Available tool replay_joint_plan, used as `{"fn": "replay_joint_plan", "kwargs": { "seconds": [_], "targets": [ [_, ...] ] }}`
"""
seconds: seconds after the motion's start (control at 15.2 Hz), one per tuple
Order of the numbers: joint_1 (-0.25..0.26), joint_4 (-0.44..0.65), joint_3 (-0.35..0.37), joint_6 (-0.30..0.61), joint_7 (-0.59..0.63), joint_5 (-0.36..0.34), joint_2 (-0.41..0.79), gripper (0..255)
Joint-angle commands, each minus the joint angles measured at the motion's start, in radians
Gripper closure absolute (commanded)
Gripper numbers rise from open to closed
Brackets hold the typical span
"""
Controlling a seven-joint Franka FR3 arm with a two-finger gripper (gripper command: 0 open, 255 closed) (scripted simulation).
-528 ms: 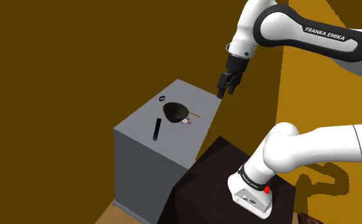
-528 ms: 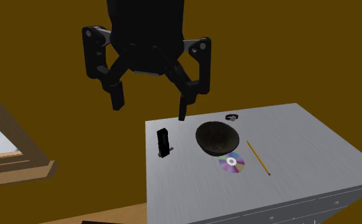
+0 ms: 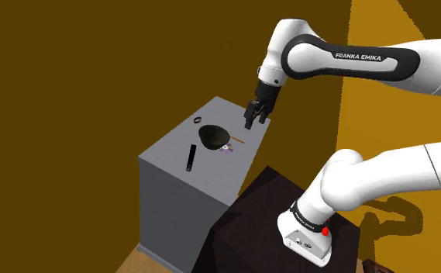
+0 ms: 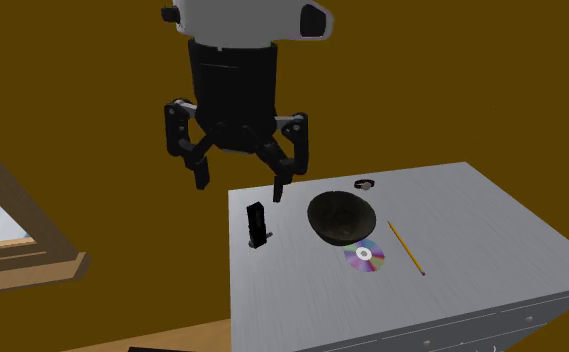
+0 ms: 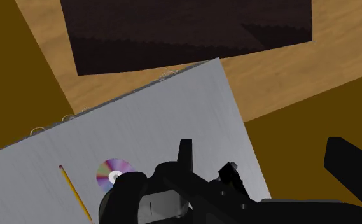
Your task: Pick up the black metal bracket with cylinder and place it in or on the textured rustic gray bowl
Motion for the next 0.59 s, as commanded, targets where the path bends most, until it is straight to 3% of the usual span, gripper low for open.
{"fn": "replay_joint_plan", "kwargs": {
  "seconds": [0.0, 0.53],
  "targets": [
    [0.002, -0.028, 0.006, 0.092, 0.002, 0.002, 0.045, 0],
    [0.011, -0.046, 0.038, 0.435, 0.025, 0.011, 0.306, 0]
  ]
}}
